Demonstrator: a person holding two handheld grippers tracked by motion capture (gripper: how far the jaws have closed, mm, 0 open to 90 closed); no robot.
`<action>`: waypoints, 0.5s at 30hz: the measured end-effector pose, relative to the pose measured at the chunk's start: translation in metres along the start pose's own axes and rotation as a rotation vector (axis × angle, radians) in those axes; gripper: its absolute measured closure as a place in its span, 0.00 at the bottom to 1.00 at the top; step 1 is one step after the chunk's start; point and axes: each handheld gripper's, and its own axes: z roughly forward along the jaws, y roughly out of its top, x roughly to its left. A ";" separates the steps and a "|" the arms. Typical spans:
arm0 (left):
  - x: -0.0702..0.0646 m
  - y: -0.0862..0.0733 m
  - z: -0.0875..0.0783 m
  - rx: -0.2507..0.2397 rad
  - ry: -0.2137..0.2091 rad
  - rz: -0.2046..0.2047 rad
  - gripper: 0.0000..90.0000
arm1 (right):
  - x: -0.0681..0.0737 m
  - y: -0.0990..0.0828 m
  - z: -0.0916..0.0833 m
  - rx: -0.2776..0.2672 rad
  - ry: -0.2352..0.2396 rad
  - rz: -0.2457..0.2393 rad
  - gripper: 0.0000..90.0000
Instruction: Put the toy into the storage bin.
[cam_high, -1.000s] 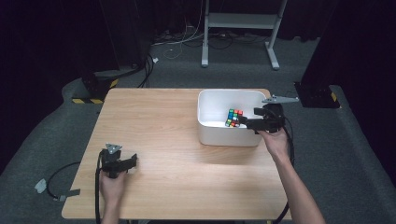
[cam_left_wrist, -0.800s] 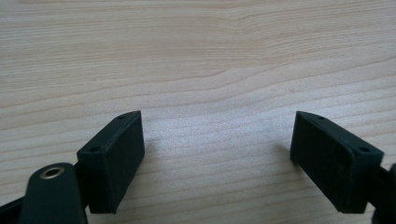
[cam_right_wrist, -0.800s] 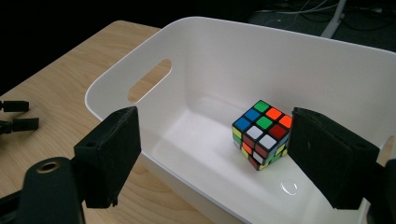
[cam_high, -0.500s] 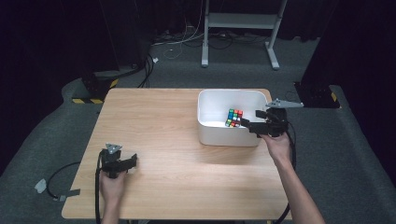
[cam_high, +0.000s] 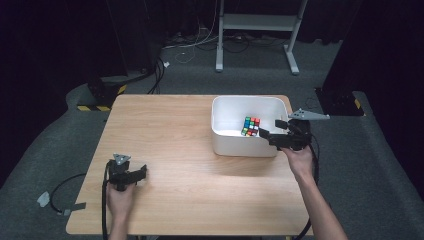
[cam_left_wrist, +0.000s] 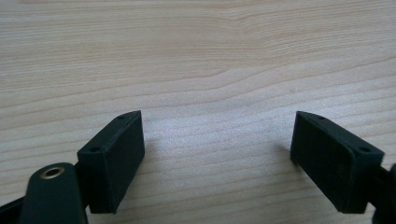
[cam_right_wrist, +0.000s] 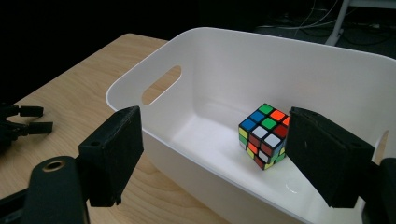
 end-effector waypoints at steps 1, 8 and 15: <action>0.000 0.000 0.000 0.000 0.000 0.000 0.20 | 0.000 0.000 -0.001 0.000 0.001 0.001 0.21; 0.000 0.000 0.000 0.000 0.001 0.000 0.20 | 0.003 -0.002 -0.008 -0.017 0.005 -0.005 0.22; 0.000 0.000 0.000 0.000 0.000 0.000 0.20 | 0.008 -0.003 -0.014 -0.024 0.014 -0.015 0.22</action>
